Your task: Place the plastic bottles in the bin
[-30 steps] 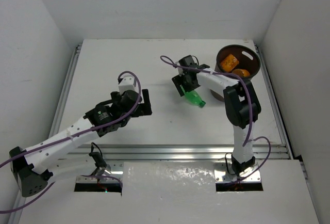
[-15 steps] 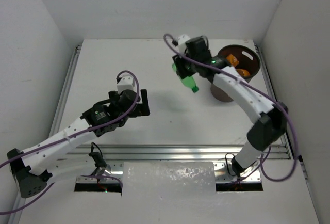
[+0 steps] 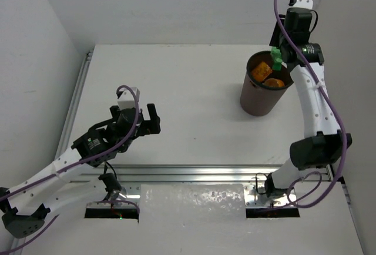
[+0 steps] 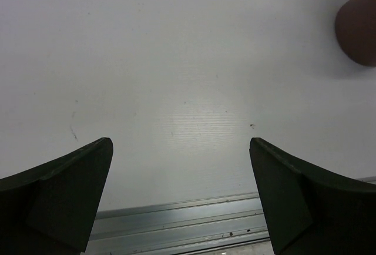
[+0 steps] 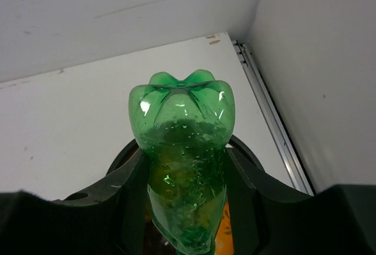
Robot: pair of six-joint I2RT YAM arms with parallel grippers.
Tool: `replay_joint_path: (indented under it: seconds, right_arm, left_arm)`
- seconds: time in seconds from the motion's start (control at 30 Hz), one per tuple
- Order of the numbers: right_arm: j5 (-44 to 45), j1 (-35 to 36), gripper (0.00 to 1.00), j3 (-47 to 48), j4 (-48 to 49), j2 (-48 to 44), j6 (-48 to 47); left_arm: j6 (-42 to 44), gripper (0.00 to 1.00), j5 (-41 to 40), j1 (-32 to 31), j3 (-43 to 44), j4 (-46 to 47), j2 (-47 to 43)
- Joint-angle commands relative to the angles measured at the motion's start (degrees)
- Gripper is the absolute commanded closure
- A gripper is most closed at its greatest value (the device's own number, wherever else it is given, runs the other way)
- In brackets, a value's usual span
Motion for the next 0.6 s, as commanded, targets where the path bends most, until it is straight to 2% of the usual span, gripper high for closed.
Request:
replay_joint_path:
  seconds: [0.0,0.1,0.17,0.3,0.33,0.37,0.4,0.57]
  right_arm:
    - [1.5,-1.2,0.66,3.4,1.5,4.0,1.7]
    - [2.1,-1.7,0.61,2.5,3.7,5.8,1.2]
    - [3.4,-1.7,0.58,3.4,1.7,7.3,1.7]
    - [1.9,-1.7,0.52,-1.8,2.6,4.9,4.1]
    - [1.6,-1.7,0.48,-2.6,2.8,4.4,4.8]
    - [1.5,-1.7,0.38,-4.0,2.8,3.8,5.7]
    - [0.8,-1.7,0.33,-4.2,2.6,3.5,6.1]
    - [-0.8,-1.7,0.24,-4.3,-0.1,2.1,7.8]
  left_arm:
    - [1.8,0.0,1.5,0.3,-0.4,3.1,0.1]
    - [2.2,0.0,2.4,0.3,-1.0,3.5,0.1]
    - [2.3,0.0,2.6,0.2,-1.0,3.5,0.7]
    - [2.1,0.0,2.2,0.3,-0.8,3.0,1.4]
    - [2.1,0.0,2.1,0.3,-0.8,3.0,1.3]
    - [1.9,0.0,2.0,0.3,-0.8,2.8,1.4]
    - [1.9,0.0,1.9,0.3,-0.8,2.8,1.4]
    - [1.4,0.0,1.1,0.3,-0.7,2.6,1.1]
